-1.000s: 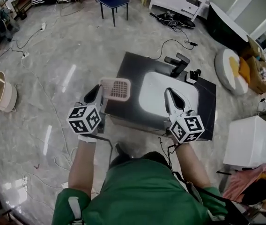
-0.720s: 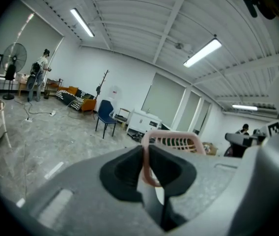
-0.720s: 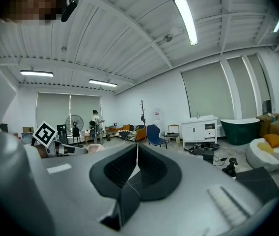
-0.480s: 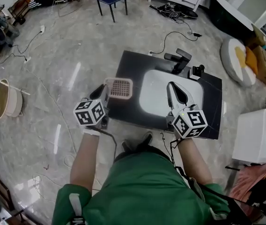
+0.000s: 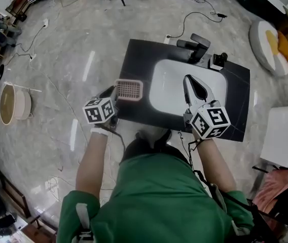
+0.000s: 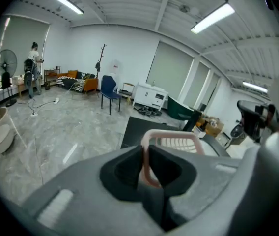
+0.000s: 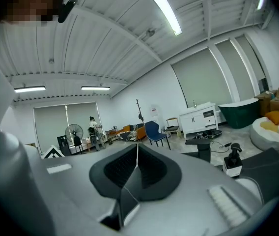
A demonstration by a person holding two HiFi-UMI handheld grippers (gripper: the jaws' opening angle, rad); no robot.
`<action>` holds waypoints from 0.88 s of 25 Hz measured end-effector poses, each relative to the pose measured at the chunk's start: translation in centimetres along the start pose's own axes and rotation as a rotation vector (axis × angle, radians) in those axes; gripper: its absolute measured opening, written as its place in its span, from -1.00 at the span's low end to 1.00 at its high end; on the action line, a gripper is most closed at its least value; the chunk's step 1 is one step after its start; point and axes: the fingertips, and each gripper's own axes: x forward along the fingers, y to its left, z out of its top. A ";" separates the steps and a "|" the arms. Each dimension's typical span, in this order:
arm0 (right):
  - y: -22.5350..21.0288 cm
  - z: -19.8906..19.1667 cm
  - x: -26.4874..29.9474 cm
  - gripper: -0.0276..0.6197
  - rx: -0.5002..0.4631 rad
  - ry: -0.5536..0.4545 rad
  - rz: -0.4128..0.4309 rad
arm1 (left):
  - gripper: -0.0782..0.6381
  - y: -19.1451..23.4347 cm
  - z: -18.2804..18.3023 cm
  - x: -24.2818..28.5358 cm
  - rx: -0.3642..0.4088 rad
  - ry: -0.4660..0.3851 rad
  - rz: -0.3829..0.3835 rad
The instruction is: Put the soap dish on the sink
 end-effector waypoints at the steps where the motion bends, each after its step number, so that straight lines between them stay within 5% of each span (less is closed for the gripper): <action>1: -0.3 -0.5 0.1 -0.89 0.006 0.011 -0.008 | -0.67 0.3 -1.1 0.5 -0.006 0.027 0.001; 13: -1.9 -5.0 2.7 -0.89 0.024 0.094 -0.103 | -0.67 5.6 -9.8 7.1 -0.015 0.238 0.022; 22: -2.1 -7.1 4.1 -0.89 0.048 0.119 -0.134 | -0.65 7.2 -11.3 8.8 0.005 0.276 0.046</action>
